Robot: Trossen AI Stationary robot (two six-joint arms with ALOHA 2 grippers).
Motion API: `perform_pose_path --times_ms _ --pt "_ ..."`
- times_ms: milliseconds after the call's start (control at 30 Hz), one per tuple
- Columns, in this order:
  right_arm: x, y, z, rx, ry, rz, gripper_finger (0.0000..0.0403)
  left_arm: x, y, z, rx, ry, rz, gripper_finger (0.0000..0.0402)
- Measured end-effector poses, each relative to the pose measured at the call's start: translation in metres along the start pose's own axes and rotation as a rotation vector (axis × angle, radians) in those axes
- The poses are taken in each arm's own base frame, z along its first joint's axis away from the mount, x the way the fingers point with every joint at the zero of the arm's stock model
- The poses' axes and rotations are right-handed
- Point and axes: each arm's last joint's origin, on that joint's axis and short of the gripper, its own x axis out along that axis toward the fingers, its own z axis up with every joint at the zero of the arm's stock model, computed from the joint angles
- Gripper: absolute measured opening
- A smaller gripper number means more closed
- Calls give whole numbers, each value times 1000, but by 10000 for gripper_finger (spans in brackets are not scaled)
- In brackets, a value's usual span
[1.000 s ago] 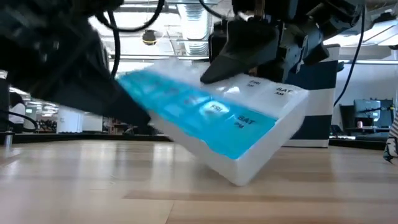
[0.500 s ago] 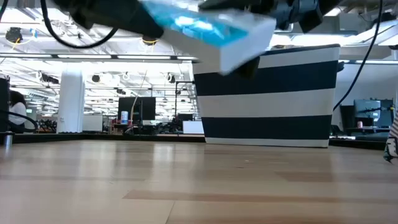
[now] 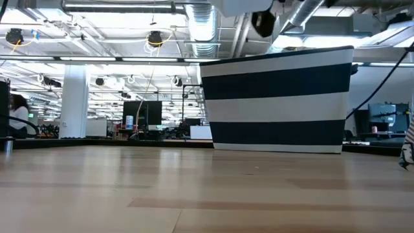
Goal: Pick & place medical supplies in basket/bin
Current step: Put the pill organizer into the bin
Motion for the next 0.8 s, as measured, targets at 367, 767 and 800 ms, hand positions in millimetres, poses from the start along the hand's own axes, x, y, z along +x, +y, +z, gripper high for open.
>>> perform_pose_path --times_ms 367,767,800 --pt "-106 -24 54 -277 -314 -681 151 -6 8 13 60 -19 41 0" --pt "-126 -114 17 71 71 -1321 154 -6 7 12 65 -17 33 0" --pt "-124 -121 16 79 86 -1332 153 -6 7 12 66 -17 33 0"
